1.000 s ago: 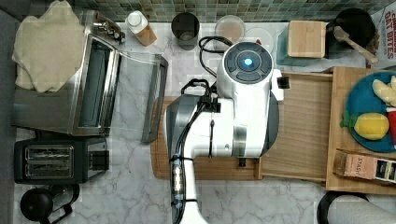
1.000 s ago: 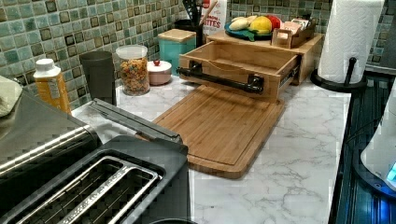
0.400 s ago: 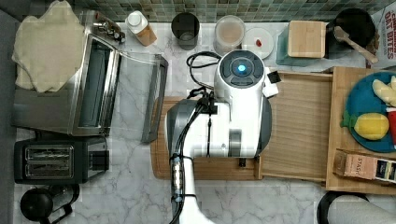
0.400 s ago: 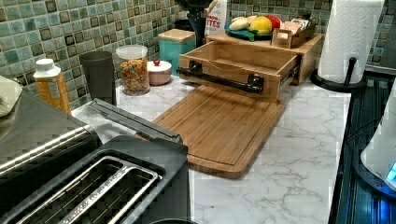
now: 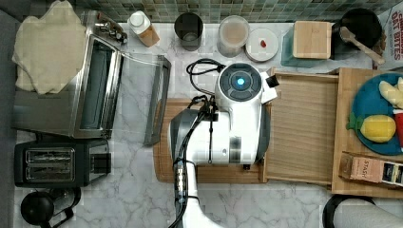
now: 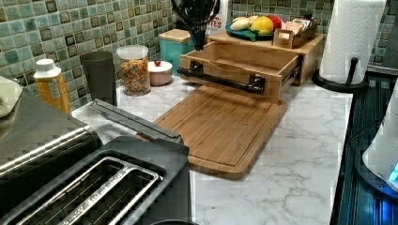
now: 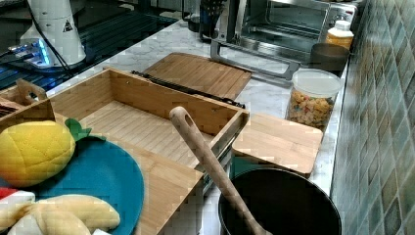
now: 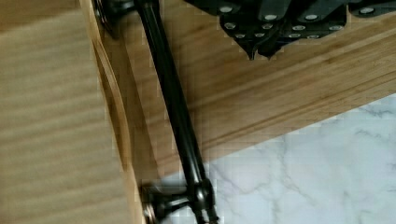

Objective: Close the drawer.

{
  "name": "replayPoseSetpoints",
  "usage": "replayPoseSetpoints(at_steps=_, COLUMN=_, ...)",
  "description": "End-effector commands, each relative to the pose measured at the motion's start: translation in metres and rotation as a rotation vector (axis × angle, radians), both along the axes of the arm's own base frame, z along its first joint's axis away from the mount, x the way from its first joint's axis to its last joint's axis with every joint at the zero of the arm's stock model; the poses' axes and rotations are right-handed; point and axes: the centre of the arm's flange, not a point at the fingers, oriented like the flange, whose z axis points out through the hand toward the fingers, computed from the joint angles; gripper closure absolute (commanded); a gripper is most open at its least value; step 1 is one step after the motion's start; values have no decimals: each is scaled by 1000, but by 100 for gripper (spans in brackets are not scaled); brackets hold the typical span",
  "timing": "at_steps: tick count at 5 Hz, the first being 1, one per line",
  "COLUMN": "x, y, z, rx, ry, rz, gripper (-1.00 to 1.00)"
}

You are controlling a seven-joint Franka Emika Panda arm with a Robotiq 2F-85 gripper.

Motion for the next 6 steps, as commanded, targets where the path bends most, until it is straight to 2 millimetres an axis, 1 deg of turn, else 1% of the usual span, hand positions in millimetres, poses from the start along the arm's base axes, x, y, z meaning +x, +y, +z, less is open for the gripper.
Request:
replayPoseSetpoints(at_steps=1, x=-9, y=12, z=-69, rx=39, ry=-35, rz=110, gripper=100)
replayPoseSetpoints(at_steps=2, x=-7, y=6, z=-88, rx=53, ry=-13, rz=123, gripper=100)
replayPoseSetpoints(at_steps=3, x=-12, y=0, z=-98, rx=41, ry=6, rz=129, gripper=100)
replayPoseSetpoints(at_steps=4, x=-21, y=-13, z=-108, rx=28, ry=-28, rz=154, gripper=100)
replayPoseSetpoints(at_steps=5, x=-20, y=-28, z=-112, rx=-28, ry=-44, rz=187, gripper=100)
replayPoseSetpoints(at_steps=6, x=-27, y=-50, z=-108, rx=-54, ry=-76, rz=220, gripper=100)
